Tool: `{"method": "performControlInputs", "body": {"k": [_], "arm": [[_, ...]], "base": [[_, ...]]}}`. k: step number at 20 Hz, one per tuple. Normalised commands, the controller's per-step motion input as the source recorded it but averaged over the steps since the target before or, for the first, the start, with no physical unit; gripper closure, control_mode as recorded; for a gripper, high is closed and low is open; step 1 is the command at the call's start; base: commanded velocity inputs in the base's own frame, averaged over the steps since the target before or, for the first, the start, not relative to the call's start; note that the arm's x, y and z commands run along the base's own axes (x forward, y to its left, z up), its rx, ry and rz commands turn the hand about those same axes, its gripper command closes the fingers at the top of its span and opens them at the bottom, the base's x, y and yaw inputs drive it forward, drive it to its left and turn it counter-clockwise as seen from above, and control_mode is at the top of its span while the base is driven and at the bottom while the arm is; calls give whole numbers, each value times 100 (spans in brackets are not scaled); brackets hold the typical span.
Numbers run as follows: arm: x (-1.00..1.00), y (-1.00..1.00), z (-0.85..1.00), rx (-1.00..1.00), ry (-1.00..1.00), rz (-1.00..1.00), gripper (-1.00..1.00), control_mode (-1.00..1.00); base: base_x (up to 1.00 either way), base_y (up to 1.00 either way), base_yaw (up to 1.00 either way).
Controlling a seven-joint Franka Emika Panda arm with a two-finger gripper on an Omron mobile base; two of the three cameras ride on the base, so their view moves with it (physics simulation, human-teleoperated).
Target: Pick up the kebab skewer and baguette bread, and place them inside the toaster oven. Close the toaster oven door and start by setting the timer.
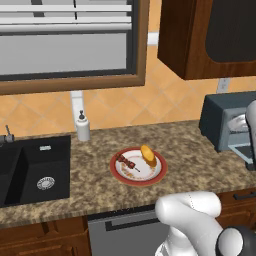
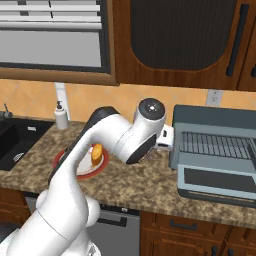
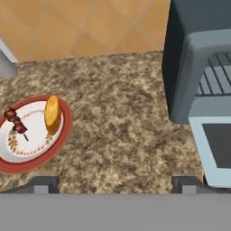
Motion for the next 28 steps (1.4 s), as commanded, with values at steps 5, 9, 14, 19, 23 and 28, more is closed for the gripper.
{"method": "performControlInputs", "body": {"k": [5, 9, 14, 19, 23, 28], "arm": [[0, -66, -44, 0, -18, 0, -100, -100], [0, -58, -19, 0, -11, 0, -100, -100], [0, -71, -6, 4, -7, 0, -100, -100], [11, -77, -6, 5, -8, 0, -100, -100], [26, -55, -9, 1, -8, 0, -100, -100], [41, -37, -10, 0, -9, 0, -100, -100]], "base": [[0, 0, 0], [0, 0, 0], [0, 0, 0], [0, 0, 0], [0, 0, 0], [0, 0, 0]]}}
